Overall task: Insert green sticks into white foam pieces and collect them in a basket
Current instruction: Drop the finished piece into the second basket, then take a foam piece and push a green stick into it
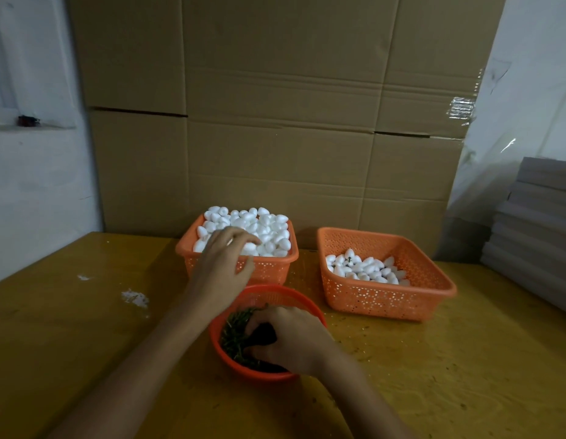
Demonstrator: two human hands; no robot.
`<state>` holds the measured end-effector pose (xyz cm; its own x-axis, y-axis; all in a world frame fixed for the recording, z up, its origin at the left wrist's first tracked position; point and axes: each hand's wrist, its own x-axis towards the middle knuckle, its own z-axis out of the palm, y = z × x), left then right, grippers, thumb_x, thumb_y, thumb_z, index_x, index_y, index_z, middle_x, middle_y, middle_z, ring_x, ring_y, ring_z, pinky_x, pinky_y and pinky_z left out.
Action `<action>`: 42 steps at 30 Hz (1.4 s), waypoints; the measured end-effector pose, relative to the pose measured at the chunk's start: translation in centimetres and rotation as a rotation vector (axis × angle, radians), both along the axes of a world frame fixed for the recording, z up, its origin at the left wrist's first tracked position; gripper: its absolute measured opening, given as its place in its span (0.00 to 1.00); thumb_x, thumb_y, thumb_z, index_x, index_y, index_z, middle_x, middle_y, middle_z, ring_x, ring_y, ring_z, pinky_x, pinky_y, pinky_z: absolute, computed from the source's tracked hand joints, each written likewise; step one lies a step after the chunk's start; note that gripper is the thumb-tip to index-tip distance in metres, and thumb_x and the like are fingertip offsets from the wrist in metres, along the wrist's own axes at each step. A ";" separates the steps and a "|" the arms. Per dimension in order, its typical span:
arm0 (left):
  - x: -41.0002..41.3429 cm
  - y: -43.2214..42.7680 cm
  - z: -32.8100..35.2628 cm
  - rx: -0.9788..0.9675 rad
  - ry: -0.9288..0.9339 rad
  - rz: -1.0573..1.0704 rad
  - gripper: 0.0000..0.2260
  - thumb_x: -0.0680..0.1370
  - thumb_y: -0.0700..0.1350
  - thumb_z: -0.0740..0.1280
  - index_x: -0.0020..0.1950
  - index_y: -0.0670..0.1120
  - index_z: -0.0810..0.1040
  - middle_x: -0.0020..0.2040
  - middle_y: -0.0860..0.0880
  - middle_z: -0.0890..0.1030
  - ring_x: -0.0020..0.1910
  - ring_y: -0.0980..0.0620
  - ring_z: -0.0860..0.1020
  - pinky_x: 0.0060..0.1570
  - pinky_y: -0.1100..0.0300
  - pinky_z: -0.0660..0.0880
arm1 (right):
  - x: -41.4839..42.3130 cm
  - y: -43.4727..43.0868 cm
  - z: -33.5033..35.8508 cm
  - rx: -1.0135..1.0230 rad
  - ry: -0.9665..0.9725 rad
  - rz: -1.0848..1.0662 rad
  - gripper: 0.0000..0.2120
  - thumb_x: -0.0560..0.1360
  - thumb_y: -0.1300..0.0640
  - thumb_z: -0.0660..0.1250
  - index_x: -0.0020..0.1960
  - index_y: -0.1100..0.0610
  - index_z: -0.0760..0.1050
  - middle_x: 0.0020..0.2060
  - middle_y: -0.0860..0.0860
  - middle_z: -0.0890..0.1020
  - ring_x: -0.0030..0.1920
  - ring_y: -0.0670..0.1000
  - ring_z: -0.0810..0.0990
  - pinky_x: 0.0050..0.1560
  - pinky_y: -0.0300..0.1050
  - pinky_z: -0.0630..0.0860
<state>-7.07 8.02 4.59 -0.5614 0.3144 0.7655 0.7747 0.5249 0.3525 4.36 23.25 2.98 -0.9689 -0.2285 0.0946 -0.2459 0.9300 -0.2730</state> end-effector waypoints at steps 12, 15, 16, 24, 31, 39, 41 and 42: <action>-5.9 2.2 3.8 -0.721 -0.639 0.273 0.28 0.87 0.61 0.43 0.84 0.54 0.60 0.85 0.44 0.58 0.84 0.41 0.54 0.80 0.43 0.52 | -0.5 0.1 -0.1 -0.064 -0.033 0.013 0.12 0.78 0.46 0.72 0.61 0.43 0.83 0.60 0.43 0.83 0.60 0.50 0.81 0.57 0.52 0.80; -6.1 2.7 4.1 -0.736 -0.667 0.294 0.26 0.88 0.58 0.45 0.85 0.52 0.59 0.85 0.42 0.56 0.84 0.40 0.55 0.80 0.44 0.54 | -0.6 0.1 -0.1 -0.062 -0.019 0.009 0.12 0.78 0.45 0.72 0.61 0.43 0.83 0.60 0.42 0.83 0.60 0.50 0.81 0.55 0.49 0.80; -6.2 2.7 4.3 -0.733 -0.673 0.304 0.25 0.88 0.58 0.46 0.84 0.51 0.62 0.85 0.42 0.57 0.83 0.40 0.57 0.79 0.43 0.56 | -0.6 0.1 -0.1 -0.061 -0.016 0.009 0.12 0.78 0.45 0.72 0.61 0.43 0.83 0.61 0.43 0.83 0.60 0.50 0.81 0.55 0.49 0.80; -5.3 2.0 5.6 -0.616 -0.840 0.254 0.26 0.79 0.63 0.68 0.72 0.50 0.76 0.76 0.45 0.72 0.76 0.40 0.69 0.75 0.44 0.67 | -0.8 -0.1 -0.2 -0.063 -0.018 0.007 0.12 0.78 0.45 0.72 0.61 0.43 0.83 0.59 0.44 0.83 0.58 0.50 0.81 0.51 0.49 0.79; -6.7 1.5 3.9 -0.306 -0.671 0.217 0.10 0.80 0.41 0.71 0.41 0.54 0.84 0.57 0.44 0.82 0.64 0.44 0.77 0.66 0.45 0.74 | -0.8 -0.2 -0.2 -0.077 -0.025 0.009 0.12 0.79 0.46 0.72 0.61 0.43 0.82 0.61 0.45 0.82 0.60 0.51 0.81 0.55 0.51 0.80; -7.3 1.3 4.1 -0.270 -0.666 0.134 0.10 0.82 0.45 0.66 0.49 0.47 0.87 0.48 0.46 0.85 0.58 0.45 0.80 0.66 0.45 0.73 | -0.7 -0.2 -0.2 -0.070 -0.023 0.014 0.12 0.79 0.46 0.72 0.62 0.44 0.82 0.62 0.45 0.81 0.60 0.51 0.81 0.54 0.50 0.80; -7.2 1.3 4.1 -0.134 -0.640 0.130 0.07 0.81 0.44 0.68 0.51 0.47 0.87 0.46 0.47 0.84 0.56 0.46 0.80 0.63 0.49 0.75 | -0.7 -0.1 -0.2 -0.070 -0.024 0.012 0.13 0.79 0.45 0.72 0.62 0.44 0.82 0.62 0.45 0.82 0.60 0.51 0.81 0.53 0.51 0.80; -7.1 1.3 4.2 -0.051 -0.636 0.125 0.06 0.79 0.42 0.70 0.52 0.48 0.87 0.46 0.47 0.84 0.52 0.47 0.81 0.57 0.52 0.76 | -0.7 -0.1 -0.1 -0.069 -0.026 0.012 0.12 0.79 0.45 0.72 0.62 0.44 0.82 0.62 0.45 0.82 0.60 0.51 0.81 0.53 0.51 0.80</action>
<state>-14.22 9.28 8.78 -0.9348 0.2446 0.2577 0.3552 0.6255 0.6947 3.61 23.13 2.84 -0.9686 -0.2334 0.0855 -0.2486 0.9059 -0.3430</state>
